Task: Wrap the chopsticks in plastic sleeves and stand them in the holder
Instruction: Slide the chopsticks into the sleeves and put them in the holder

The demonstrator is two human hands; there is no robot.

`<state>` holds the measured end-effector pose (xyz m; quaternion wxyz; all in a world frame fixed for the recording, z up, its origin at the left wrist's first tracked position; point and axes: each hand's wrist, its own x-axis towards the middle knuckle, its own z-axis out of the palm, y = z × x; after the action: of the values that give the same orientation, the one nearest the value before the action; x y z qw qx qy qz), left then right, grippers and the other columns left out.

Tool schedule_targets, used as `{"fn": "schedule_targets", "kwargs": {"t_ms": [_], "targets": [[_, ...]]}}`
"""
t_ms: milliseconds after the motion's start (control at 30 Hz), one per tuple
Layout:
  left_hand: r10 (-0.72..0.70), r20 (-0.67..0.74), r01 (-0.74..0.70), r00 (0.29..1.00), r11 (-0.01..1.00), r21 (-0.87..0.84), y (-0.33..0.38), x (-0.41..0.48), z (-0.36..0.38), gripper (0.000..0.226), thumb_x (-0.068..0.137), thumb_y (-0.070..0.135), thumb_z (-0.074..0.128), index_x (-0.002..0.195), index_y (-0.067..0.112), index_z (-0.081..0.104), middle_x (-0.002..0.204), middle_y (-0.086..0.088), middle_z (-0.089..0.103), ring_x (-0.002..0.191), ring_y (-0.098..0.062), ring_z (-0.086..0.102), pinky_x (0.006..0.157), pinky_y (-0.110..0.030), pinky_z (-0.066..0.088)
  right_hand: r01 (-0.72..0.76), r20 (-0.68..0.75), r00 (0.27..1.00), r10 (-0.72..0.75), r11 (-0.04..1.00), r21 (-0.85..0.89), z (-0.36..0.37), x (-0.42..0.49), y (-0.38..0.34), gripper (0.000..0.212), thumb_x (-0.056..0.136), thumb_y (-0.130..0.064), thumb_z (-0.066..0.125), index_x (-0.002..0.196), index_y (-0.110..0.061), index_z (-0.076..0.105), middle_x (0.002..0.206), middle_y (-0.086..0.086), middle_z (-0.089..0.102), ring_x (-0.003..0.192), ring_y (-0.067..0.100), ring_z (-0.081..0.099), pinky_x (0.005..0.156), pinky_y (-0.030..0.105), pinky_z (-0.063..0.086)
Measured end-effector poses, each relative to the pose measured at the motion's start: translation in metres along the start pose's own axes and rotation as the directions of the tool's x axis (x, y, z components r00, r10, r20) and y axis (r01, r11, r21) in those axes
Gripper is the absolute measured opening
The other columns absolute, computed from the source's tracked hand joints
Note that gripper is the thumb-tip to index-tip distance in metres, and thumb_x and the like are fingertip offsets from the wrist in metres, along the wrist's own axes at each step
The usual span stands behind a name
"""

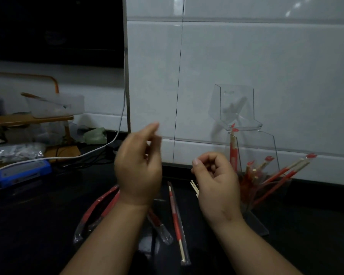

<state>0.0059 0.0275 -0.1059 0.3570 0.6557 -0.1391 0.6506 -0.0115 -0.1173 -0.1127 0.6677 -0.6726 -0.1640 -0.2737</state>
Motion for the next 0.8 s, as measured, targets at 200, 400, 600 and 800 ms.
{"fn": "schedule_targets", "kwargs": {"t_ms": [200, 400, 600, 800], "targets": [[-0.336, -0.264, 0.291, 0.904, 0.937, -0.194, 0.003, 0.010, -0.004, 0.018, 0.098, 0.010, 0.058, 0.115, 0.017, 0.055, 0.100, 0.014, 0.057, 0.090, 0.000, 0.059, 0.081, -0.017, 0.050, 0.141, 0.133, 0.987, -0.094, 0.903, -0.405, 0.000, 0.001, 0.011, 0.020, 0.090, -0.013, 0.065, 0.102, -0.029, 0.067, 0.099, -0.017, 0.061, 0.094, 0.001, 0.057, 0.084, 0.014, 0.044], [-0.672, -0.192, 0.557, 0.715, 0.714, -0.424, -0.004, 0.015, -0.002, 0.009, 0.100, 0.013, 0.056, 0.101, 0.020, 0.061, 0.075, 0.016, 0.068, 0.069, -0.001, 0.063, 0.059, -0.017, 0.051, 0.165, 0.279, 0.960, 0.012, 0.781, -0.603, -0.001, 0.000, 0.006, 0.038, 0.094, -0.034, 0.059, 0.132, -0.029, 0.056, 0.120, -0.015, 0.058, 0.116, 0.007, 0.049, 0.101, 0.025, 0.040], [-0.712, -0.106, 0.625, 0.694, 0.669, -0.402, -0.011, 0.012, 0.001, 0.014, 0.097, 0.015, 0.060, 0.095, 0.028, 0.065, 0.088, 0.004, 0.067, 0.079, -0.012, 0.063, 0.067, -0.024, 0.052, 0.054, 0.285, 0.943, 0.170, 0.768, -0.639, -0.005, 0.001, 0.003, 0.005, 0.089, -0.032, 0.065, 0.085, -0.031, 0.062, 0.083, -0.014, 0.062, 0.080, 0.003, 0.056, 0.070, 0.023, 0.044], [-0.748, -0.053, 0.651, 0.662, 0.608, -0.454, -0.015, 0.013, 0.003, 0.022, 0.092, 0.003, 0.063, 0.093, 0.025, 0.064, 0.079, 0.003, 0.061, 0.067, -0.012, 0.058, 0.059, -0.025, 0.049, 0.040, 0.334, 0.918, 0.214, 0.788, -0.615, -0.005, -0.001, 0.004, 0.016, 0.084, -0.045, 0.067, 0.085, -0.030, 0.065, 0.077, -0.011, 0.063, 0.073, 0.004, 0.058, 0.069, 0.025, 0.049]]}}
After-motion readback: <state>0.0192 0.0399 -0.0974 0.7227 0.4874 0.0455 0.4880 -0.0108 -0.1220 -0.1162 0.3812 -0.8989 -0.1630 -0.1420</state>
